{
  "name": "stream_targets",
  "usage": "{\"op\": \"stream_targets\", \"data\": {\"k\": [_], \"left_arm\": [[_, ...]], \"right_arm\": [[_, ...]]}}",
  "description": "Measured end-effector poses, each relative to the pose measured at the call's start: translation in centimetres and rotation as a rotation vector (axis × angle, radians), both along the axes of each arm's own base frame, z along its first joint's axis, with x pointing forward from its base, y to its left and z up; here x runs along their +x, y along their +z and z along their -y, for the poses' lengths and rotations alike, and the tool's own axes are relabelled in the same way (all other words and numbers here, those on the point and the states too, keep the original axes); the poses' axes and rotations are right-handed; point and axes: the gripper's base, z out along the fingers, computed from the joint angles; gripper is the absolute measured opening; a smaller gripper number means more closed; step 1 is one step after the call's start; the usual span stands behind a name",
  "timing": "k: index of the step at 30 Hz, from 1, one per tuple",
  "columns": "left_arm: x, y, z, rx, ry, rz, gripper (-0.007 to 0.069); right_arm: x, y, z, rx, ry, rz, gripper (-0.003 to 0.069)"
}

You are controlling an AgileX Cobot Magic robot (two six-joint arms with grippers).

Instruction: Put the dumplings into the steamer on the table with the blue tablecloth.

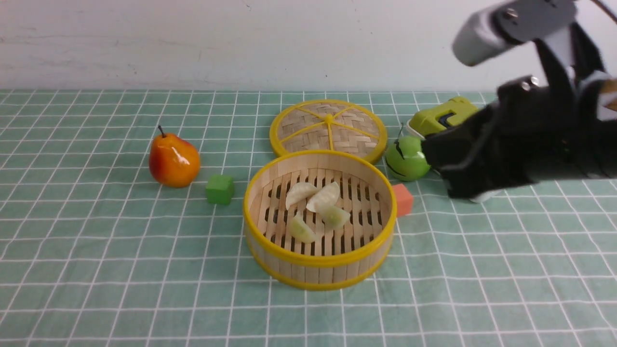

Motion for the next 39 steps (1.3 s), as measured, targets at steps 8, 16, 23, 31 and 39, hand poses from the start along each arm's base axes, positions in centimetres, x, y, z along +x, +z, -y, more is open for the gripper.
{"op": "stream_targets", "data": {"k": [8,16,23,31,39], "left_arm": [[0.0,0.0,0.0,0.0,0.0,-0.001,0.0057],[0.0,0.0,0.0,0.0,0.0,-0.001,0.0057],[0.0,0.0,0.0,0.0,0.0,-0.001,0.0064],[0.0,0.0,0.0,0.001,0.001,-0.001,0.0071],[0.0,0.0,0.0,0.003,0.002,-0.001,0.0078]], "right_arm": [[-5.3,0.9,3.2,0.069,-0.006,0.123,-0.0014],[-7.1,1.0,4.2,0.077,0.007,0.127,-0.0011],[-7.0,0.6,4.1,0.064,0.01,0.107,-0.0001],[-6.8,0.0,4.3,0.098,-0.02,0.139,-0.0018],[-10.7,-5.7,10.0,0.108,-0.288,0.422,-0.0022]]}}
